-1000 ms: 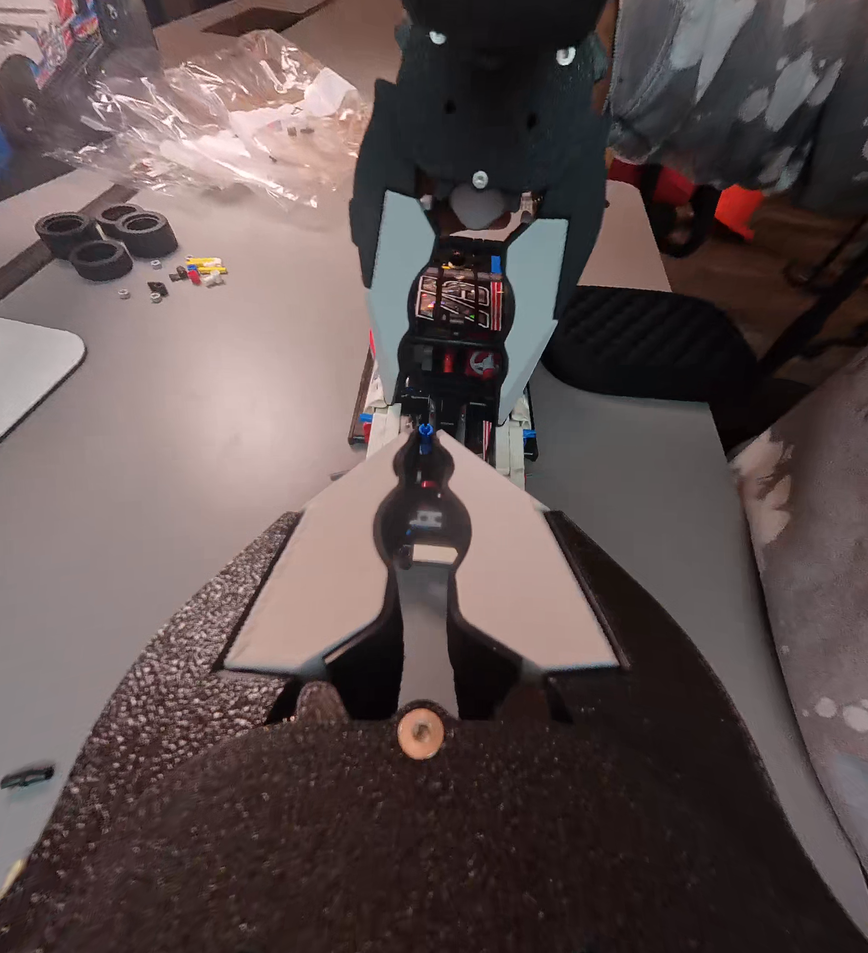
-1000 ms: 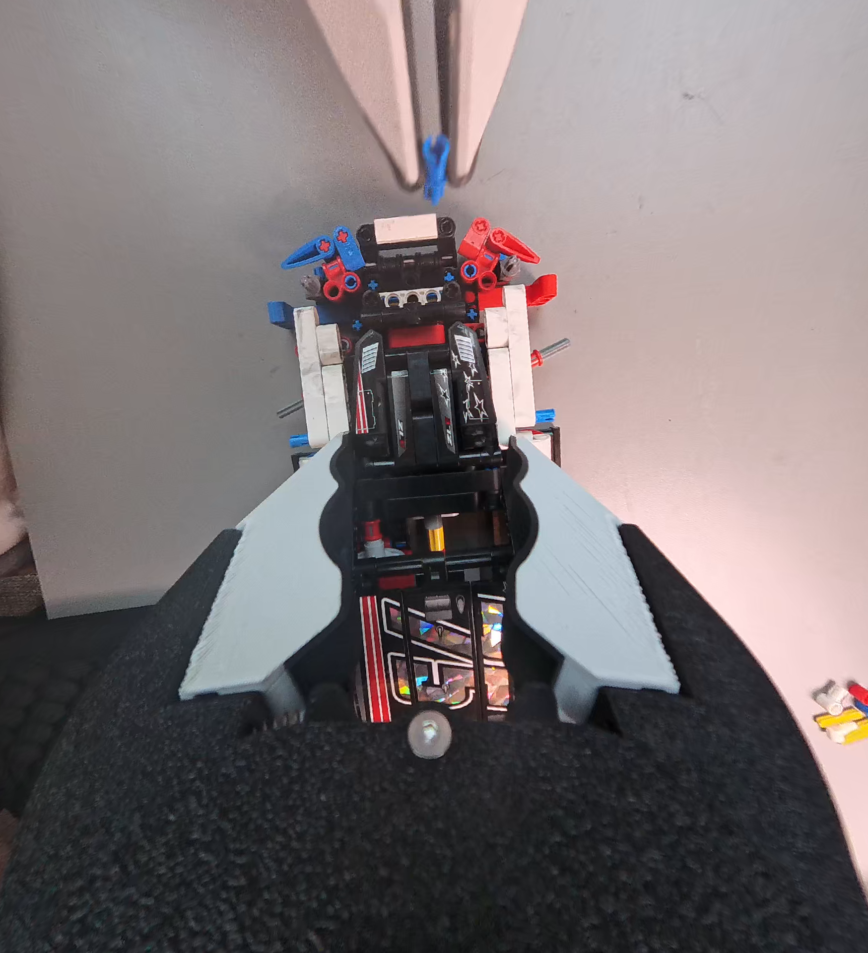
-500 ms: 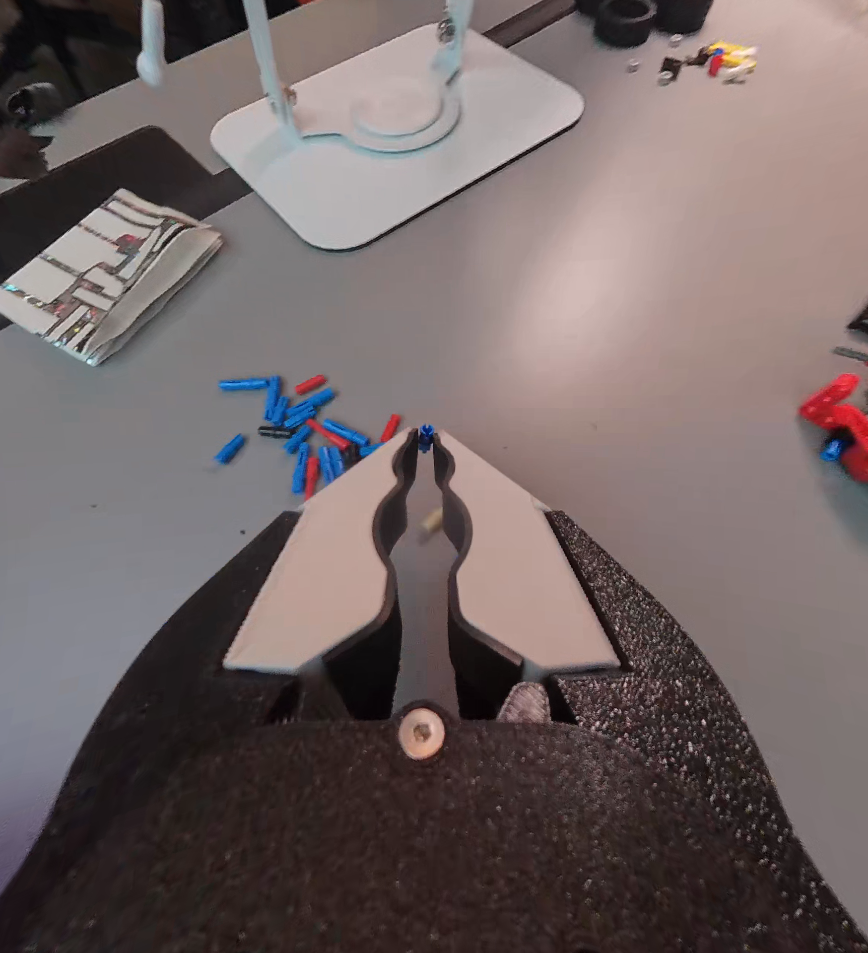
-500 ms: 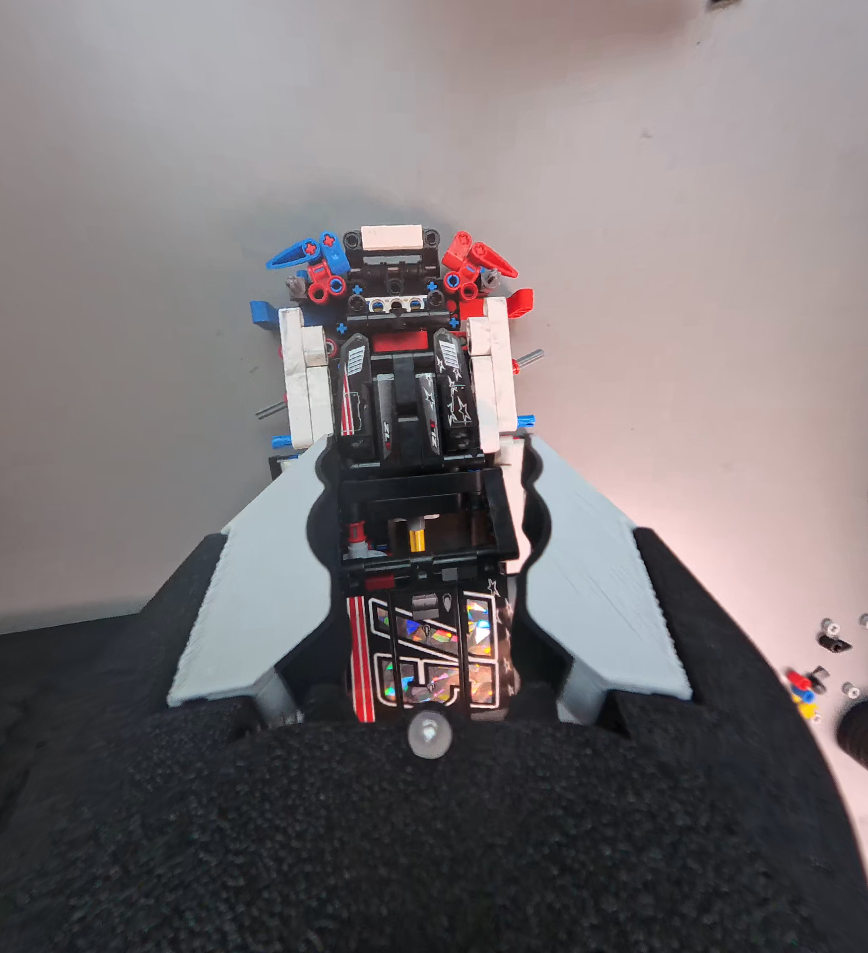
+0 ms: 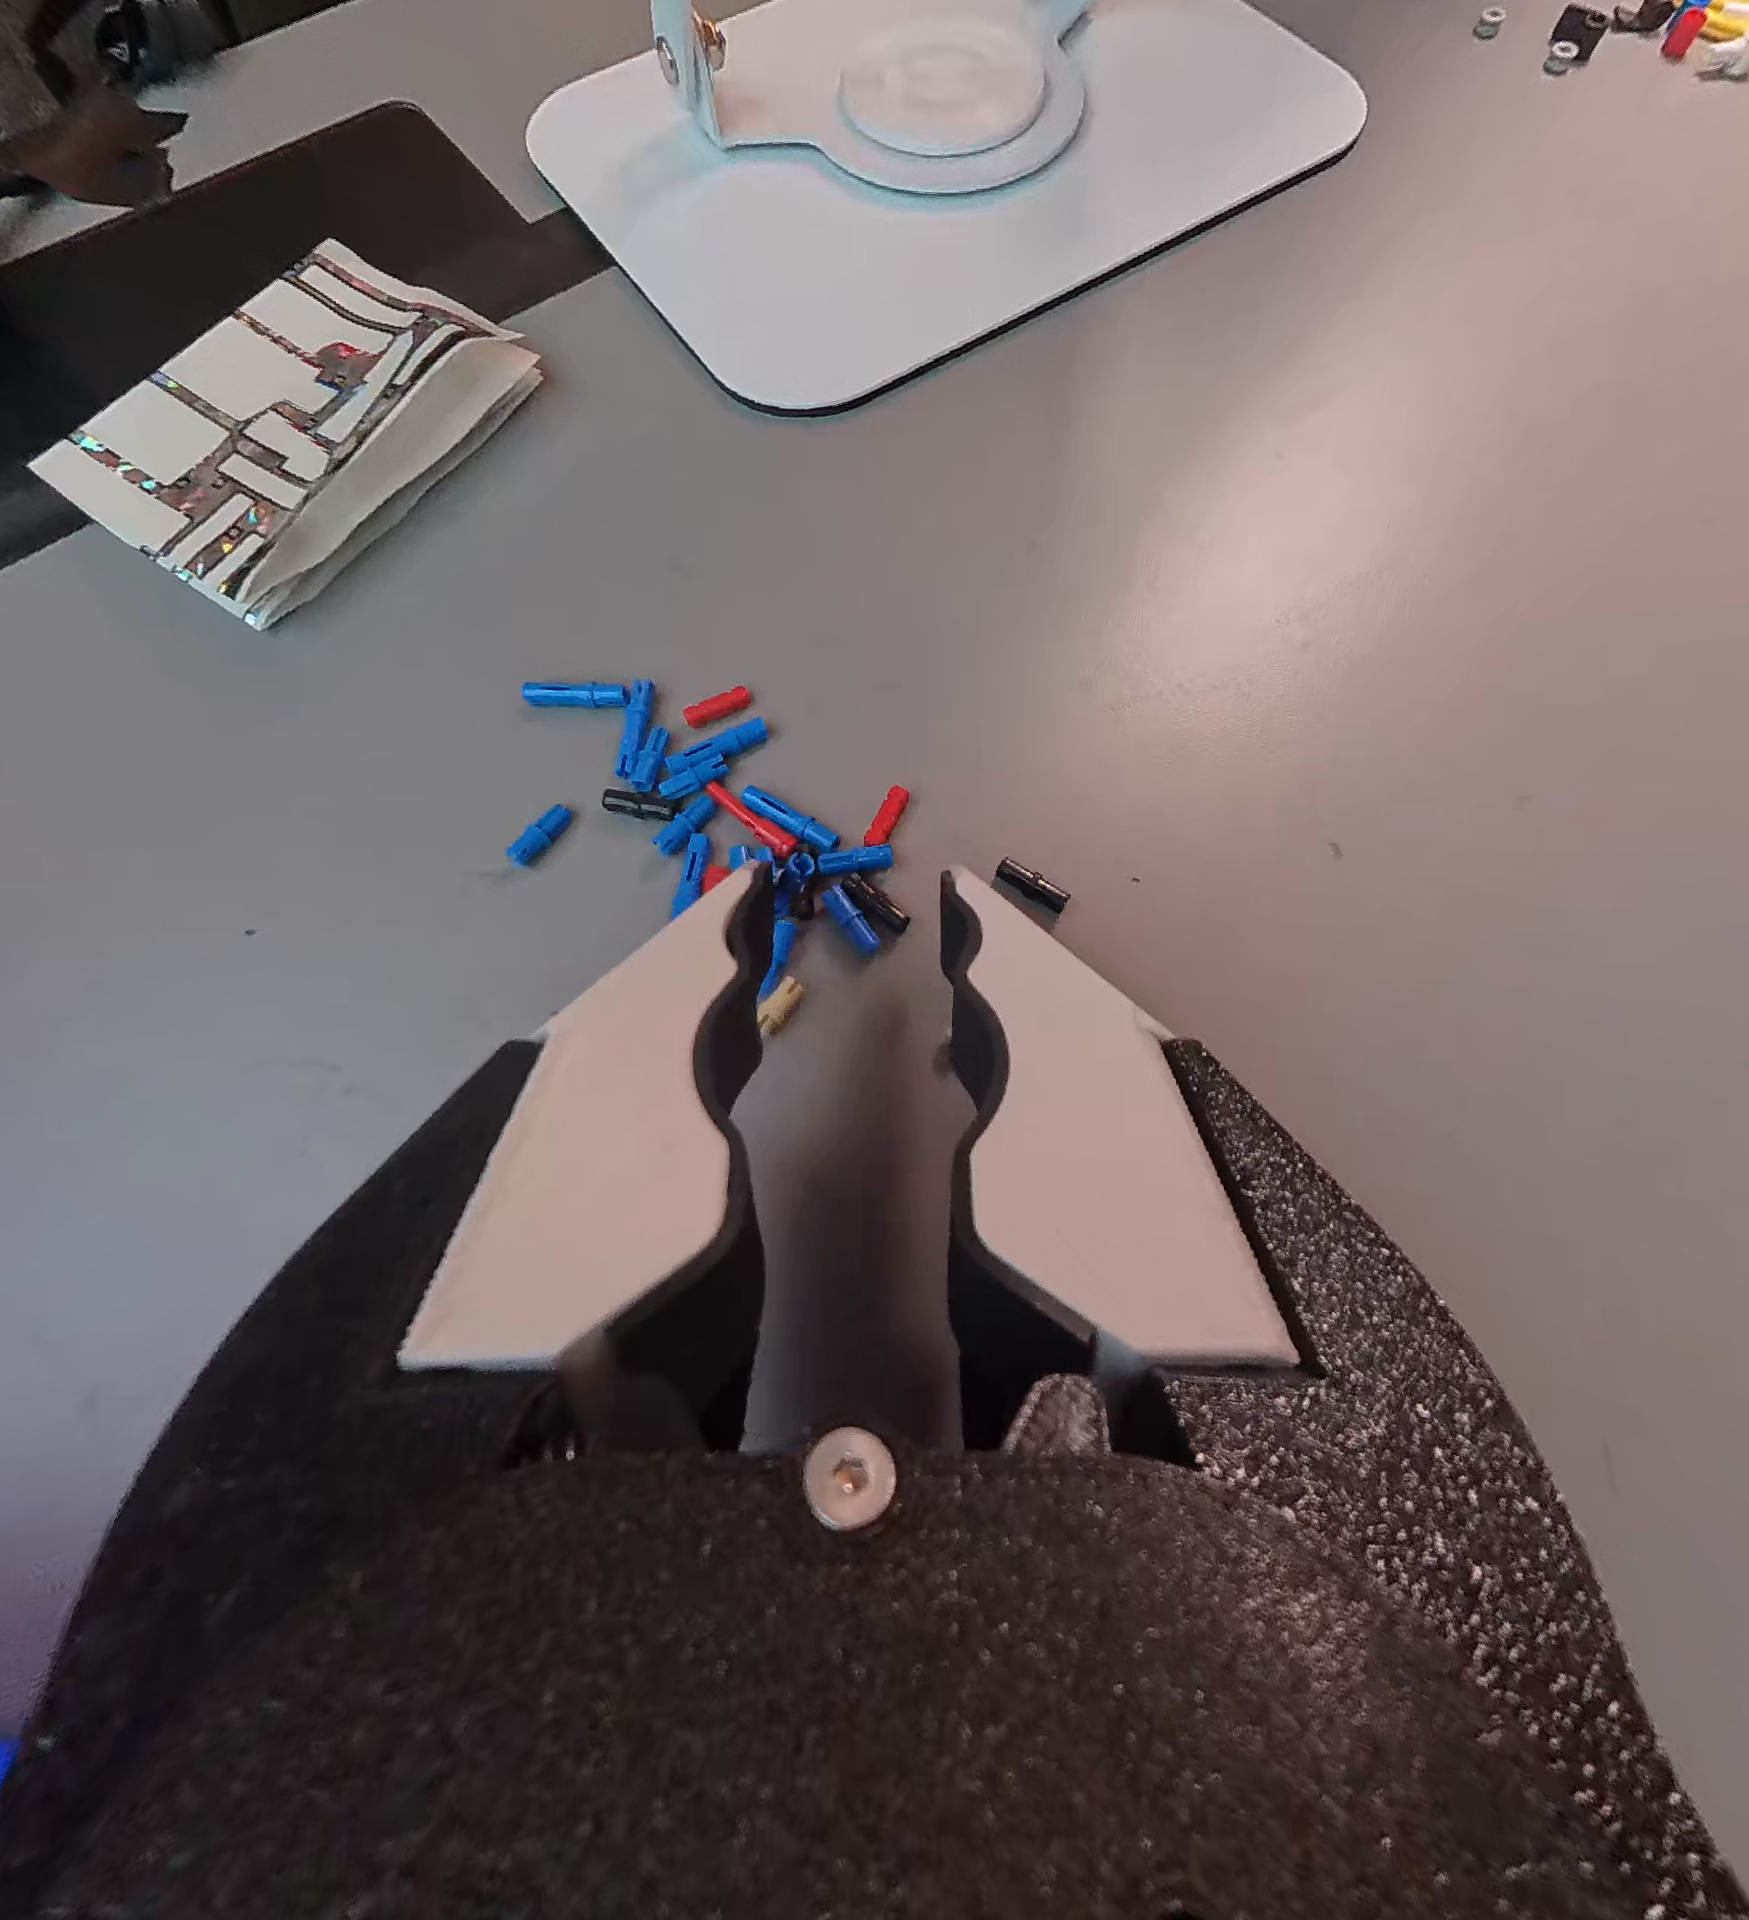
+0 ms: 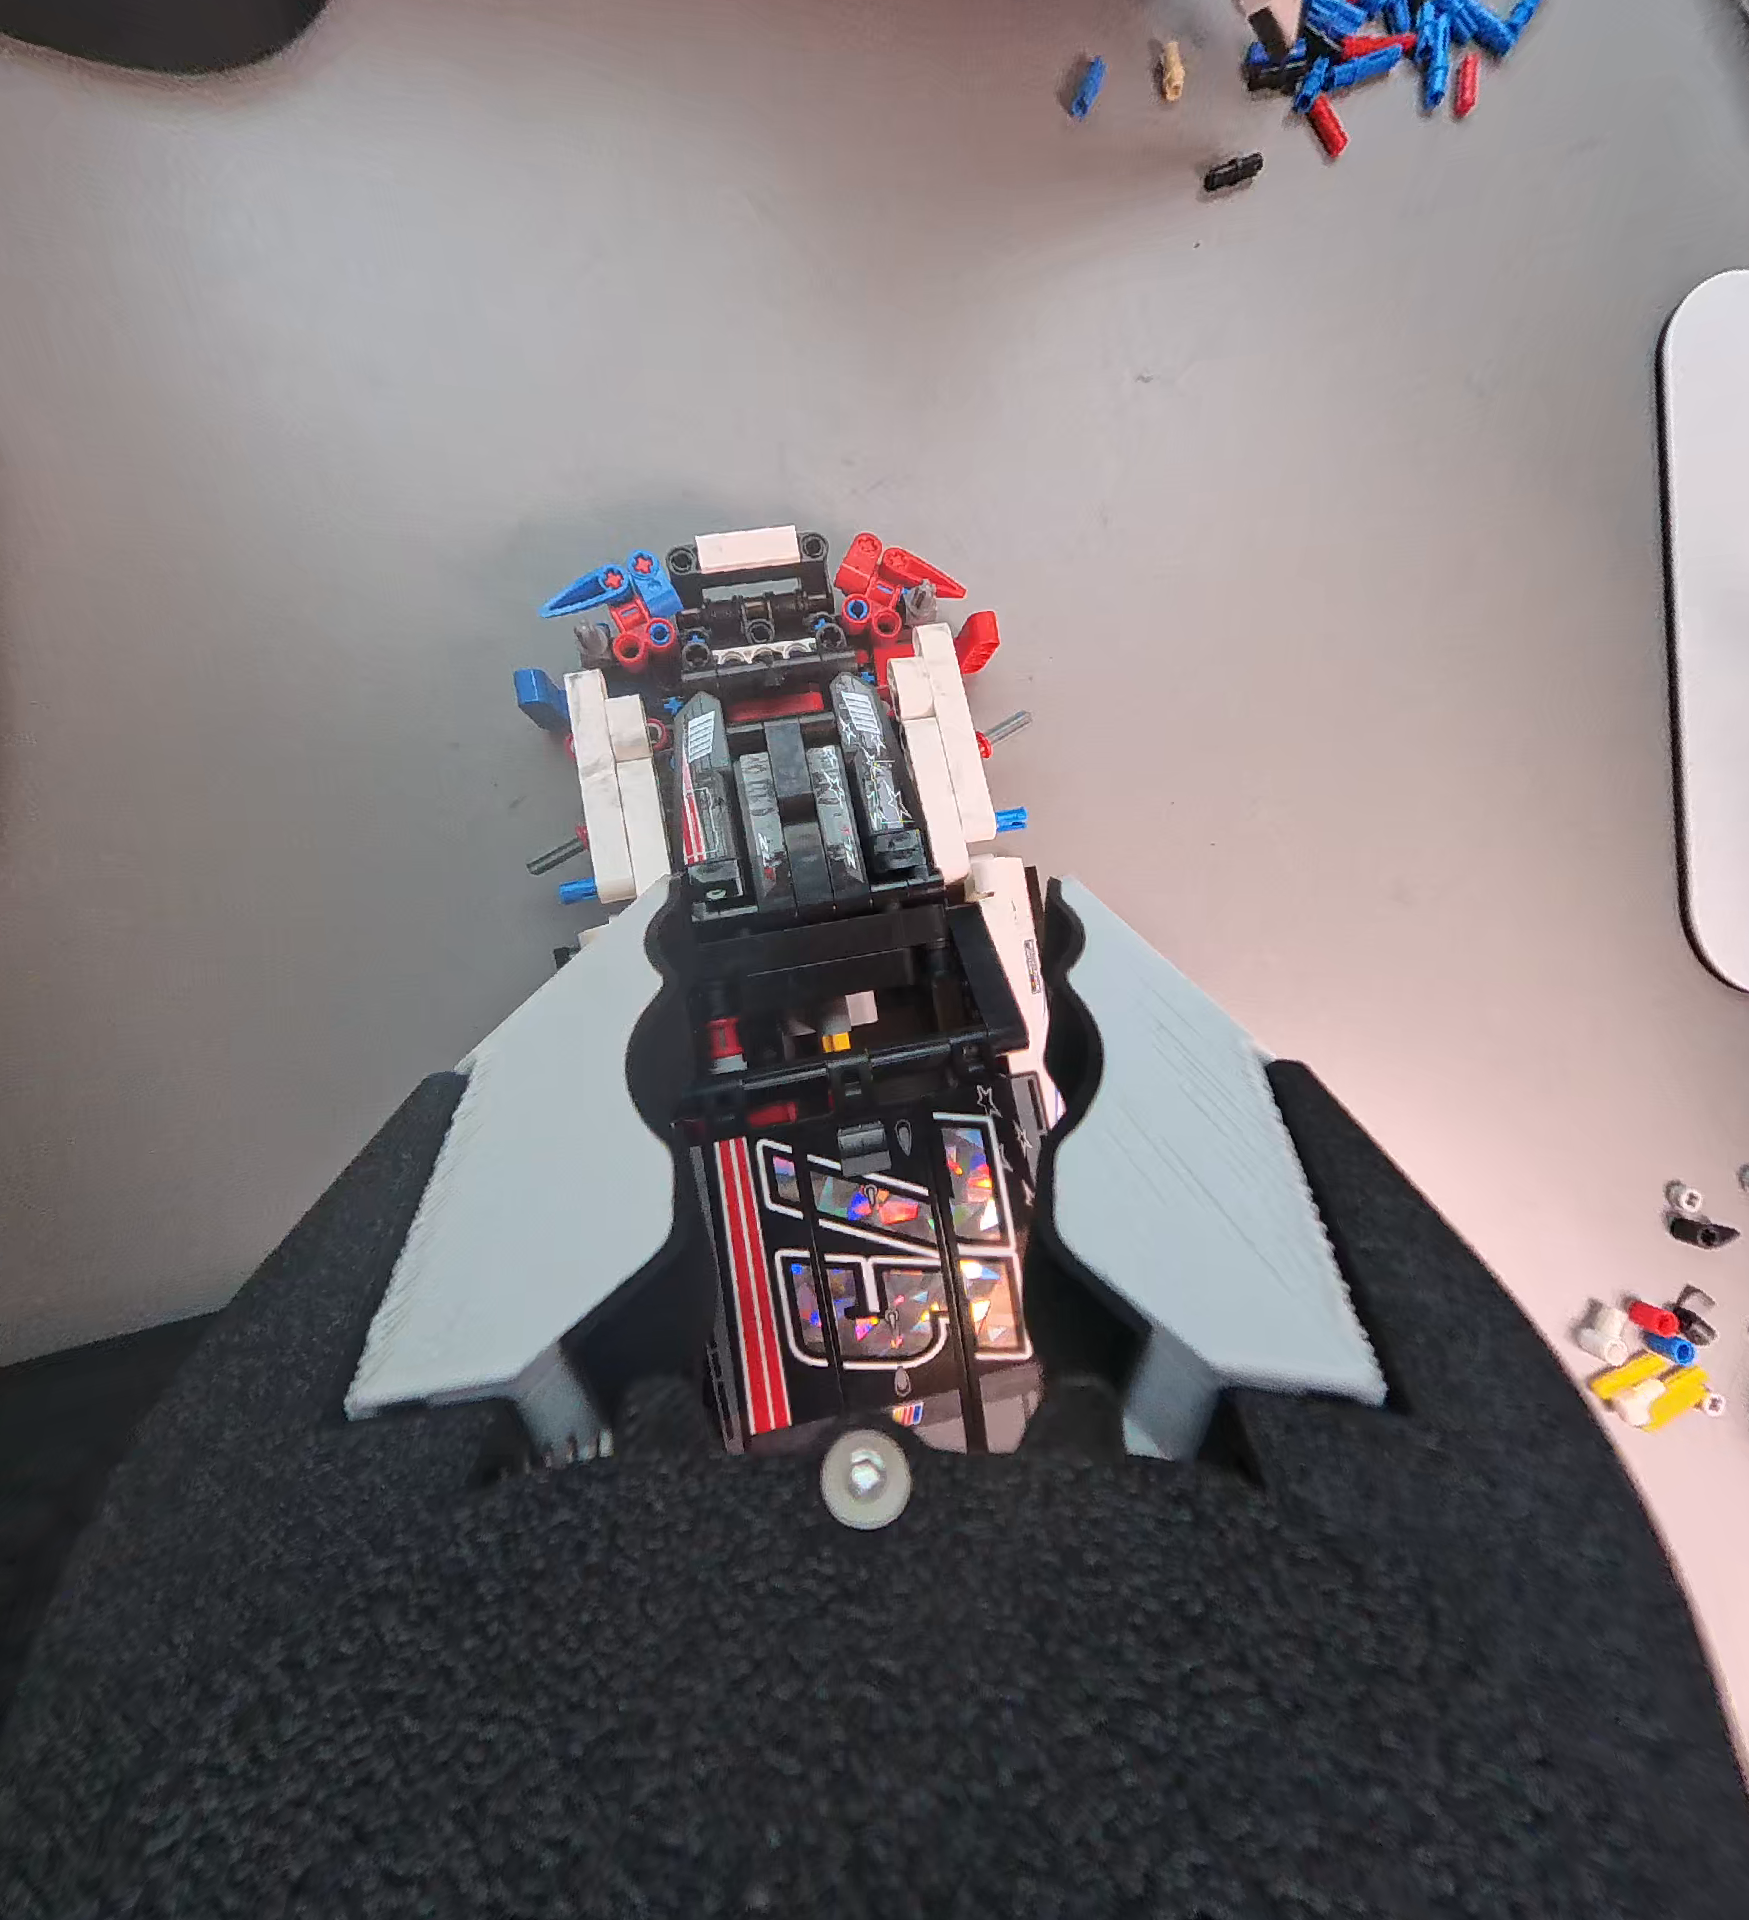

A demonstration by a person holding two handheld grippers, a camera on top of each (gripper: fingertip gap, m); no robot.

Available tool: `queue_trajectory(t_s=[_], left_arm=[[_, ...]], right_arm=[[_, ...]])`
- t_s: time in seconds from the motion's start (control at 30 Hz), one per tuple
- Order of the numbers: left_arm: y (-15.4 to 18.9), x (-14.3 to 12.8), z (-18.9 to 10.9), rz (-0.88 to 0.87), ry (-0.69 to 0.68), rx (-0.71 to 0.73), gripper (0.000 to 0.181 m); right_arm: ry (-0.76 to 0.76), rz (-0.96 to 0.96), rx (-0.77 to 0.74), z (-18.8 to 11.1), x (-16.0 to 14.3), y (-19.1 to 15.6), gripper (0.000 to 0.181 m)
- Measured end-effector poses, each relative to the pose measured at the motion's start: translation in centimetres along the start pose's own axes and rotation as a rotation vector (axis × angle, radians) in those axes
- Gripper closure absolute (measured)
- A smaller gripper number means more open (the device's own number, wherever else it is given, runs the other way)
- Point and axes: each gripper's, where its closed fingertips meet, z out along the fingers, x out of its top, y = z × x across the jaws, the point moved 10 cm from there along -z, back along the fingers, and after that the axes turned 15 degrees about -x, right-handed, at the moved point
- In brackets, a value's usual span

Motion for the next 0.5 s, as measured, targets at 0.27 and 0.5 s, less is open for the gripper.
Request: queue_trajectory(t_s=[0.27,0.5], left_arm=[[1.1,0.2,-0.3,0.044,0.014,-0.057,0.136],[4.0,1.5,-1.5,0.107,0.193,-0.165,0.132]], right_arm=[[-0.006,0.008,-0.001,0.0,-0.3,-0.5,0.115],[0.069,0.059,-0.054,-0.7,-0.3,-0.1,0.116]])
